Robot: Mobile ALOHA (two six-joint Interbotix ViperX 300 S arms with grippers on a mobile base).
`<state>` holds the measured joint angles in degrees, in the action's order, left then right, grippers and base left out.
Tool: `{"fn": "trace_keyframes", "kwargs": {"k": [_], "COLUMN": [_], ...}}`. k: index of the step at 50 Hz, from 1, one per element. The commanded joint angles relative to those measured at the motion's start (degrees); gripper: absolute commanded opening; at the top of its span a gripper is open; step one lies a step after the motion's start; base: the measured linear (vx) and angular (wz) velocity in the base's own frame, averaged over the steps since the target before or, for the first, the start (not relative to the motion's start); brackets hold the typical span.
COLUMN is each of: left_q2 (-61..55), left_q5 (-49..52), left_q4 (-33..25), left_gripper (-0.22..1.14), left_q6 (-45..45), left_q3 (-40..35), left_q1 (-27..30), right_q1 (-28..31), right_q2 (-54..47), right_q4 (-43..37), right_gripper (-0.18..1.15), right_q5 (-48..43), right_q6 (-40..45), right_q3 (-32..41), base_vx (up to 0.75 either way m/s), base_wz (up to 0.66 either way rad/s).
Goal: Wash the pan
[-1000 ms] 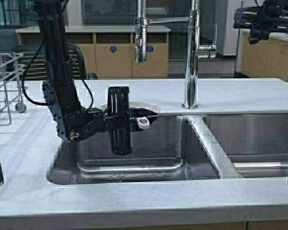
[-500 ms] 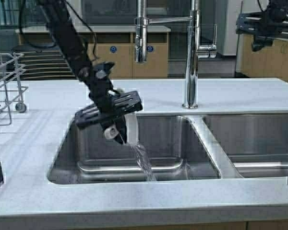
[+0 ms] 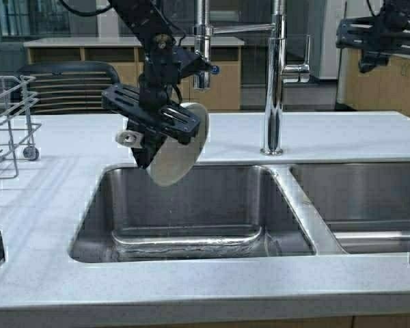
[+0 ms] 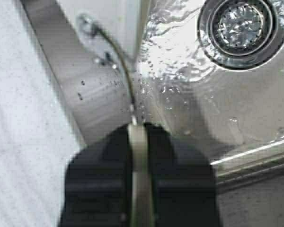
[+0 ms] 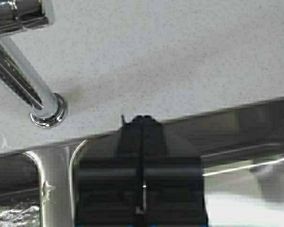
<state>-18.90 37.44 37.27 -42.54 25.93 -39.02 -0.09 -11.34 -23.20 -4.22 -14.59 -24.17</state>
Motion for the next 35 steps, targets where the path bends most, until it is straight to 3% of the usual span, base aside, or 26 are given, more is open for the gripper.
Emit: {"fn": "trace_keyframes", "kwargs": {"k": [1,11,35], "left_q2": [-0.8,6.1,28.0], "left_q5": [0.3,0.3,0.3], "left_q4": [0.2,5.0,3.4], "left_gripper": [0.03,0.03,0.03], "left_q6": [0.6,4.3,23.7], "left_q3": [-0.7,0.6,2.7], "left_q1": [0.2,2.5,17.2], "right_q1": [0.0,0.0,0.0], "right_q2": [2.4,2.1,1.8], "right_q4": [0.1,0.1,0.2], "right_gripper": [0.05,0.05,0.05], "right_q5": [-0.5,-0.7,-1.1], "right_q6": [0.1,0.0,-0.2], "right_q3": [0.5,0.4,0.7], "base_vx": [0.00,0.00,0.00], "base_wz": [0.00,0.00,0.01]}}
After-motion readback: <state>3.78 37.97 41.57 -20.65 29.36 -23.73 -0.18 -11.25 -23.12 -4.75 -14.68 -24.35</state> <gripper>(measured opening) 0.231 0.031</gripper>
